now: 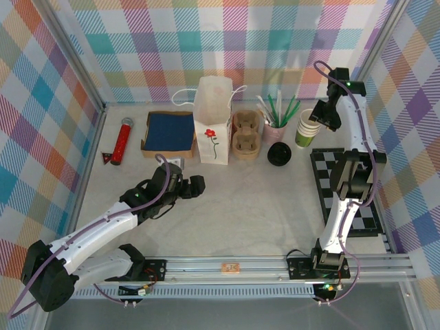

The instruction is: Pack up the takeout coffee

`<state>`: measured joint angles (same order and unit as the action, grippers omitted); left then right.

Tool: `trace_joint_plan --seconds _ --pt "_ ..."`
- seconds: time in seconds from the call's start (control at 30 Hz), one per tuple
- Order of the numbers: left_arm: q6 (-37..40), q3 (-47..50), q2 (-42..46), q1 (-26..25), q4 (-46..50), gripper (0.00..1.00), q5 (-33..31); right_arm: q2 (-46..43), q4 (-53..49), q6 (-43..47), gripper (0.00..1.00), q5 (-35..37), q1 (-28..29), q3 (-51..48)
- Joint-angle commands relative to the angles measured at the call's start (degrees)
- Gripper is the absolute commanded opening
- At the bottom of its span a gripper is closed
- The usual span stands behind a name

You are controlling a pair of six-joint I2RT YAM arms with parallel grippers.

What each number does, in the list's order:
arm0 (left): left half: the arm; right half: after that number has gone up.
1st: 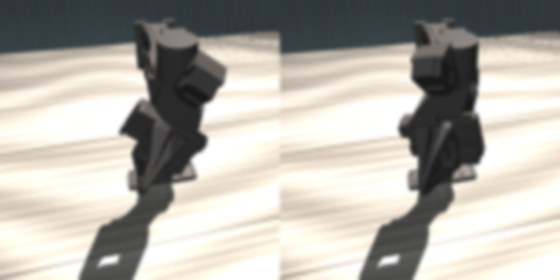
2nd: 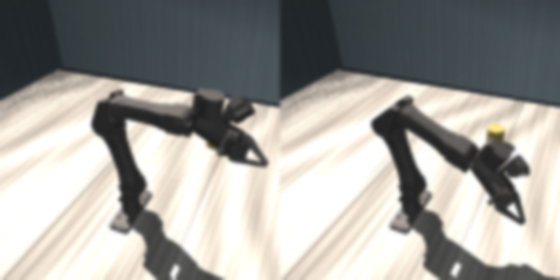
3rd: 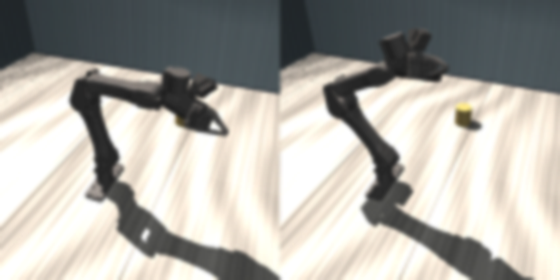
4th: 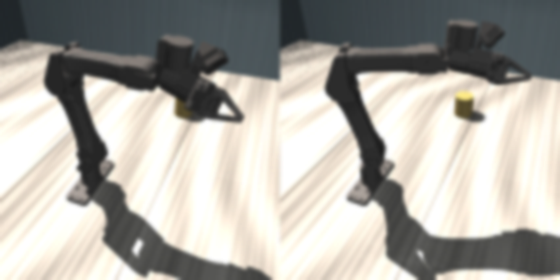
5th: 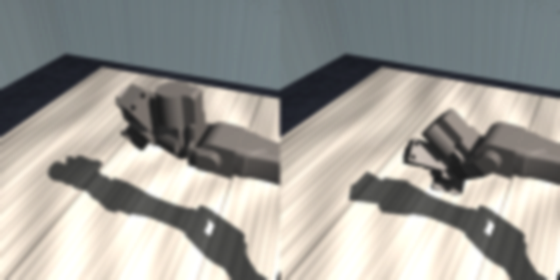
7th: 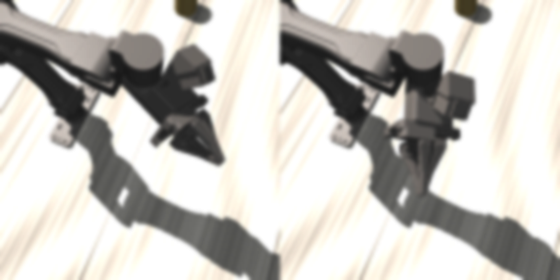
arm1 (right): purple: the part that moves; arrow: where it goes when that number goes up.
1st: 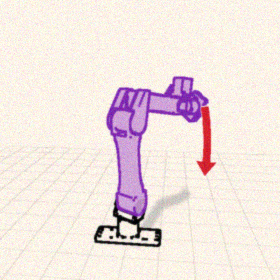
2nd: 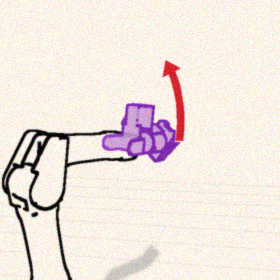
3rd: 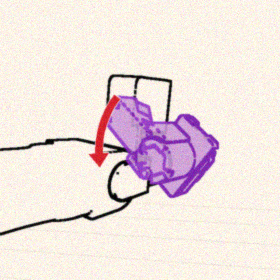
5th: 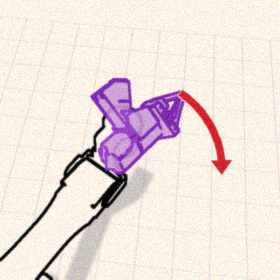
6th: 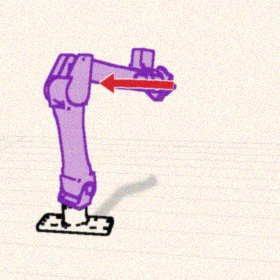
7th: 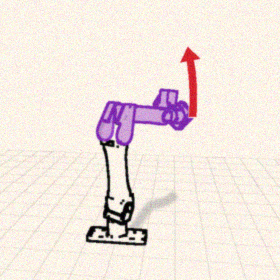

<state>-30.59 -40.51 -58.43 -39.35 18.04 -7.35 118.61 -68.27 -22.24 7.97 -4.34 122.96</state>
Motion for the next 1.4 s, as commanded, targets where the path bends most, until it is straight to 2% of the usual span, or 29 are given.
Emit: trace_joint_plan --seconds 0.0,0.3,0.5,0.67,1.03,1.37 --pt "0.90 -1.24 -0.01 -0.72 1.11 0.85 -0.34 1.95 -1.16 -0.34 0.50 0.82 -0.39 2.92" --pt "0.84 -1.25 0.19 -0.68 1.38 0.84 -0.98 4.57 -1.34 -0.05 0.44 0.86 -0.43 5.48" --pt "0.84 -1.18 0.38 -0.72 1.85 0.84 -1.46 5.69 -1.25 0.12 0.36 0.22 -0.53 6.00" --pt "0.83 -1.44 0.43 -0.68 1.73 0.84 -1.44 5.99 -1.13 0.21 0.34 -0.06 -0.54 5.94" --pt "0.84 -2.38 0.56 -0.70 2.61 0.83 -1.97 5.76 -0.82 0.57 0.11 -0.47 -0.48 5.90" --pt "0.37 -2.23 1.39 -0.72 2.85 0.83 -1.71 5.06 -1.92 0.96 0.10 -0.39 -0.55 7.21"
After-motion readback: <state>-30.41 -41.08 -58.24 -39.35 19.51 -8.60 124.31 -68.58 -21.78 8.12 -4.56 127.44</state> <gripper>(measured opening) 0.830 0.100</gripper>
